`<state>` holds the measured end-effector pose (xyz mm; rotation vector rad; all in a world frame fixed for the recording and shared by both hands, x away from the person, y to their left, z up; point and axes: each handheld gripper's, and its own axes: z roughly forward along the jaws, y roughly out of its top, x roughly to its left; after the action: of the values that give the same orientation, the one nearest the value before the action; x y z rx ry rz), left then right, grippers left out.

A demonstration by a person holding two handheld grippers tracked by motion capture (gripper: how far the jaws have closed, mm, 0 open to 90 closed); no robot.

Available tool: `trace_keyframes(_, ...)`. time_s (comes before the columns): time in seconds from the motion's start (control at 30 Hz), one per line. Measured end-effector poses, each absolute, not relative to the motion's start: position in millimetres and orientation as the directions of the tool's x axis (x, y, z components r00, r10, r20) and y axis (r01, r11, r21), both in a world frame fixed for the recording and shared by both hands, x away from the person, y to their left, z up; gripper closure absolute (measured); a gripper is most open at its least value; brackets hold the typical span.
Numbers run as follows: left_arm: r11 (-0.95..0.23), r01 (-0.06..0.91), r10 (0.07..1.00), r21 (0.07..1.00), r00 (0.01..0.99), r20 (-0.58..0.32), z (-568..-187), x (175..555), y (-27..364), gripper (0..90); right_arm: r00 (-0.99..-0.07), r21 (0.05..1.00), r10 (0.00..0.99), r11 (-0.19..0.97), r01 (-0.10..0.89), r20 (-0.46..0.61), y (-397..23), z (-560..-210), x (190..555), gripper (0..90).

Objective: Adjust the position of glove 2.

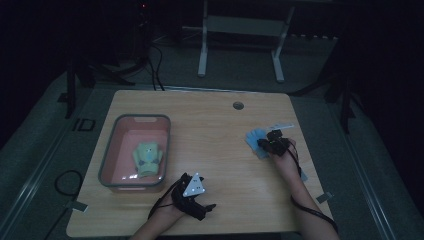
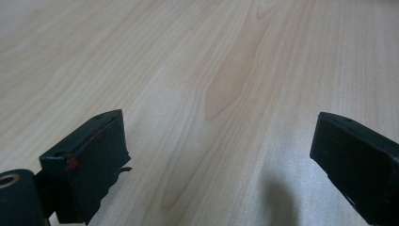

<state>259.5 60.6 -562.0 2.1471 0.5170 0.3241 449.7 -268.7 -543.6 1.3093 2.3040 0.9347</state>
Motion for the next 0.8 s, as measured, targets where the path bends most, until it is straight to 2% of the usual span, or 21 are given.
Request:
trace_keyframes(0.2, -0.534, 0.254, 0.473, 0.806, 0.880, 0.036, -563.3, 261.4, 60.6, 4.6, -0.532, 0.714, 0.846, 0.355, 0.604, 0.029, -261.4, -519.0, 437.0, 87.7)
trace_keyframes(0.6, -0.531, 0.255, 0.474, 0.808, 0.880, 0.034, -562.2, 261.2, 61.5, 4.6, -0.492, 0.791, 0.867, 0.248, 0.560, 0.076, -227.2, -455.1, 389.5, 87.8)
trace_keyframes(0.8, -0.524, 0.258, 0.478, 0.811, 0.878, 0.029, -561.9, 262.1, 62.8, 4.6, -0.498, 0.814, 0.861, 0.215, 0.539, 0.102, -213.9, -440.5, 366.4, 87.8)
